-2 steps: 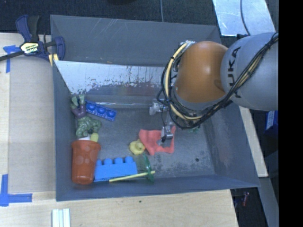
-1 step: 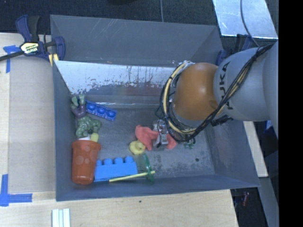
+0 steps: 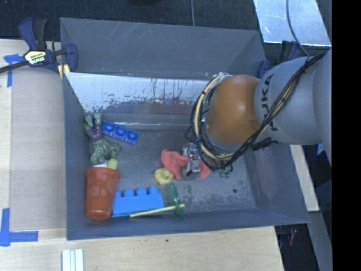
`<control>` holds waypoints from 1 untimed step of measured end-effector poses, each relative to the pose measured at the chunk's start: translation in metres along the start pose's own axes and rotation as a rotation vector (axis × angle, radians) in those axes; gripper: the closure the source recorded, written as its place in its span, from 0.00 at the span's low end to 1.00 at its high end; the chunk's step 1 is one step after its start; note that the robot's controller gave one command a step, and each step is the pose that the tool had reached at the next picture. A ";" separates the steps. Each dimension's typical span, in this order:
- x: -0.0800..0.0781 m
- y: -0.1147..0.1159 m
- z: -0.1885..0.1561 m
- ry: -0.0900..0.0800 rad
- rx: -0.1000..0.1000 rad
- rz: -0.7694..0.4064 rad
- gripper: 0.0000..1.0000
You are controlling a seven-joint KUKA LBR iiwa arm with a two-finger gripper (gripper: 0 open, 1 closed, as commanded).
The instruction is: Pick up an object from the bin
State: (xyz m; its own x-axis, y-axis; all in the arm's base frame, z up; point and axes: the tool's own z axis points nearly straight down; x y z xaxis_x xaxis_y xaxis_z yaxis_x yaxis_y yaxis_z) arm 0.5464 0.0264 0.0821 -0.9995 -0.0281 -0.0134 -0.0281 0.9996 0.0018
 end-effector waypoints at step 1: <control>0.000 -0.005 -0.066 0.004 0.000 0.028 1.00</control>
Offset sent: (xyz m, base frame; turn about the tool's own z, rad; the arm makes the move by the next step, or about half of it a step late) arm -0.0063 -0.0051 0.2359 -0.0605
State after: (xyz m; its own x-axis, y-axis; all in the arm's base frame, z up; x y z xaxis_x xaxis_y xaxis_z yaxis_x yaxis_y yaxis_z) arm 0.5453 0.0218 0.1484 -1.0000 -0.0002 -0.0093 -0.0003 1.0000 0.0021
